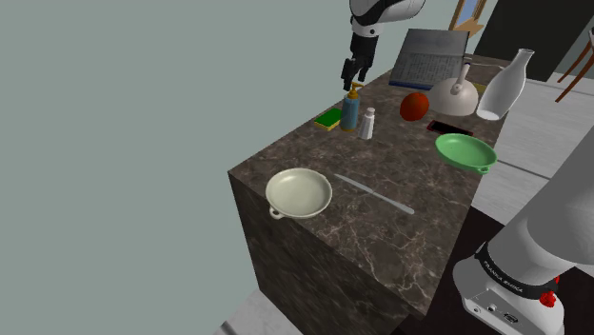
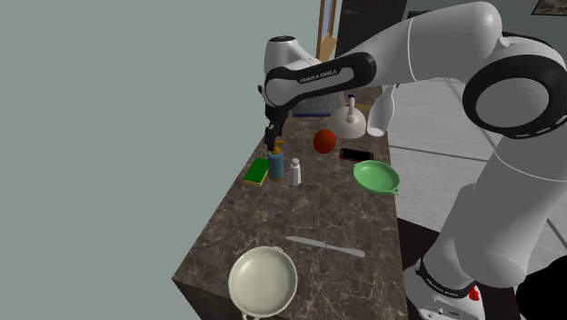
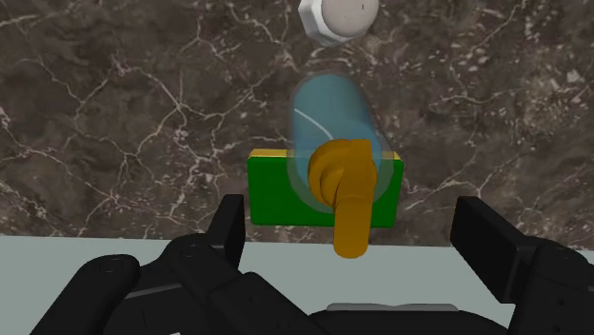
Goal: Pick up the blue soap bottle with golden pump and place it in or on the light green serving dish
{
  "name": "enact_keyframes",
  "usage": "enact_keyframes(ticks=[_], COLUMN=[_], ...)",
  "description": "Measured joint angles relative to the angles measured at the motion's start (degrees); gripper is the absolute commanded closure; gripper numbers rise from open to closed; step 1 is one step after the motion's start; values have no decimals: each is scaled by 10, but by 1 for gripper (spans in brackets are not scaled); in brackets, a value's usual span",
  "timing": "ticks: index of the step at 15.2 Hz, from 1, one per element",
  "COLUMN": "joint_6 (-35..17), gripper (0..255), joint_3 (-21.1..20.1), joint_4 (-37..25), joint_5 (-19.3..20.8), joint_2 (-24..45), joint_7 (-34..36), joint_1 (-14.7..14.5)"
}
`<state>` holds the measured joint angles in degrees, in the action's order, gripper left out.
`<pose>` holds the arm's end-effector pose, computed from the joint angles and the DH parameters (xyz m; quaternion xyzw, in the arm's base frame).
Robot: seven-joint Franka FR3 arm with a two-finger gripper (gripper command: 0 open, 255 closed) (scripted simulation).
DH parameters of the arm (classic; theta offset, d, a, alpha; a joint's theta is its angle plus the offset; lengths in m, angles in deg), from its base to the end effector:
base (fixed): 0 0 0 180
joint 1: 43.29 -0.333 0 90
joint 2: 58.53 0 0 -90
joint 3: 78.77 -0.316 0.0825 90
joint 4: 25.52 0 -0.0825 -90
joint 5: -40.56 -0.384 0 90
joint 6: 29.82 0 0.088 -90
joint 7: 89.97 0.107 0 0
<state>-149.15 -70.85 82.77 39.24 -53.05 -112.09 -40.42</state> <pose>0.5849 -0.1082 0.4630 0.9943 0.0941 0.0480 0.0103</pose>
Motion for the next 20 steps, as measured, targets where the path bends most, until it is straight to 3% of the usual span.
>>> enact_keyframes(ticks=[1, 11, 20], joint_6=[0, 0, 59], gripper=[255, 255, 255], joint_3=[0, 0, 0], joint_4=[0, 0, -49], joint_5=[0, 0, 2], joint_2=[0, 0, -10], joint_7=[0, 0, 3], joint_1=[0, 0, -1])
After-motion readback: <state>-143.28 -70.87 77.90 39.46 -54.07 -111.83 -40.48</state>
